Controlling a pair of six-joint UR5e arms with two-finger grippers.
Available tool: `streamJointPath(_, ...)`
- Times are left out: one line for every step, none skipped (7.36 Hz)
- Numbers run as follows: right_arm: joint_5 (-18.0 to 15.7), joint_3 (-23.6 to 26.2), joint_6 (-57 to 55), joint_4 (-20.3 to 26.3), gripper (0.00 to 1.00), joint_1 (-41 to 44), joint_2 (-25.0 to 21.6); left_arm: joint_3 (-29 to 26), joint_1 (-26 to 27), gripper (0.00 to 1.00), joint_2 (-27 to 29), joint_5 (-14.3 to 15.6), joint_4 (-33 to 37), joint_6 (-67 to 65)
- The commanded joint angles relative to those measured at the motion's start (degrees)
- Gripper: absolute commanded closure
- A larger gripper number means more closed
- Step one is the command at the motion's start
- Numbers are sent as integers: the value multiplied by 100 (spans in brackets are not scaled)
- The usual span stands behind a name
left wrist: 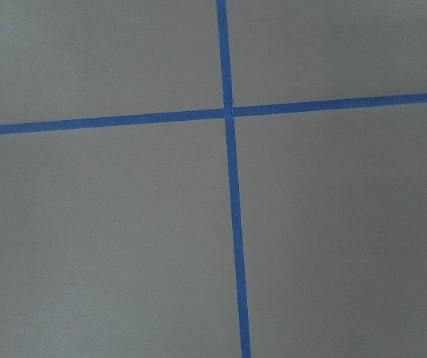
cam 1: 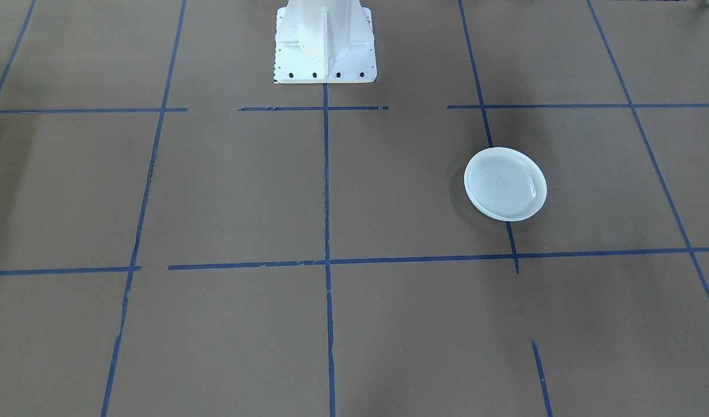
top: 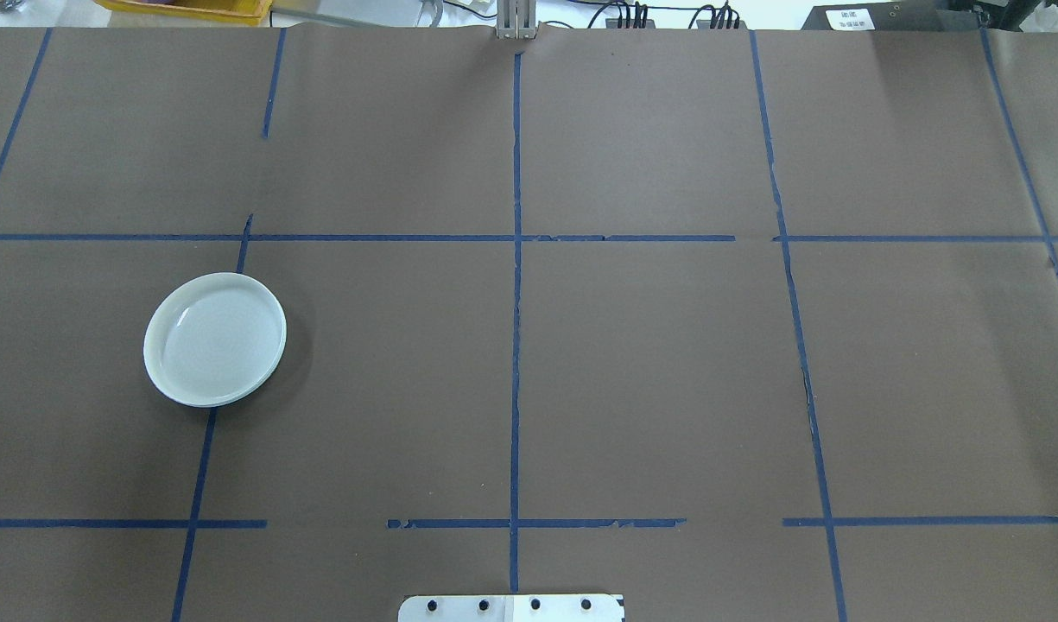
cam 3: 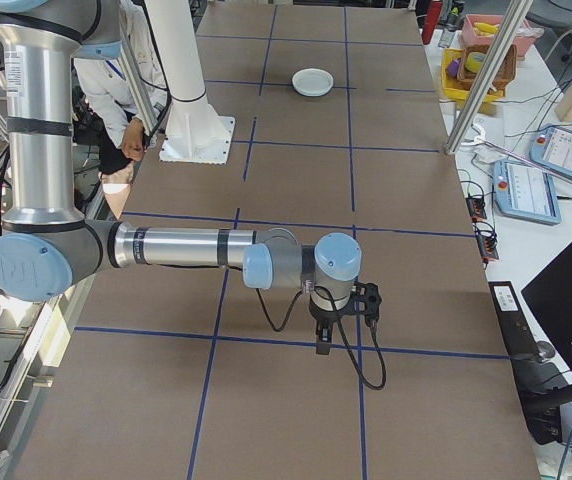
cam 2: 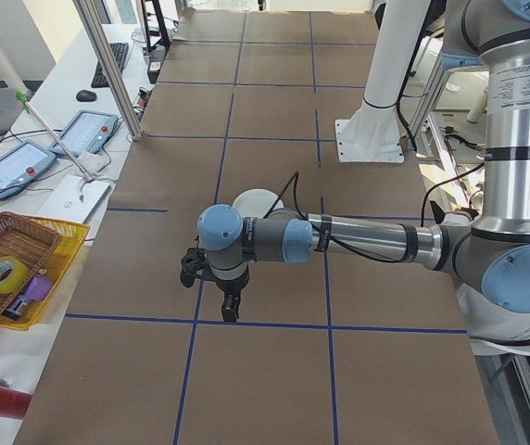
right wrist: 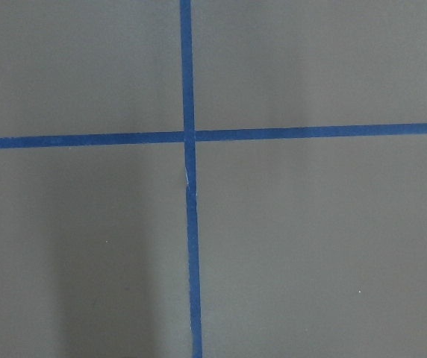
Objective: Stack plate in center
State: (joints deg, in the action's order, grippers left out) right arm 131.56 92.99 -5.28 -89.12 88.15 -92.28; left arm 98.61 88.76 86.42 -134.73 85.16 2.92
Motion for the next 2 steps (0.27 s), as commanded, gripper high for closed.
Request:
streamJointPath(1, 0, -8, 0, 0, 0, 0, -149, 1, 0, 6, 0, 9, 7)
streamJointPath(-8, 0, -8, 0, 0, 0, 0, -166, 1, 0, -3, 8, -8, 7)
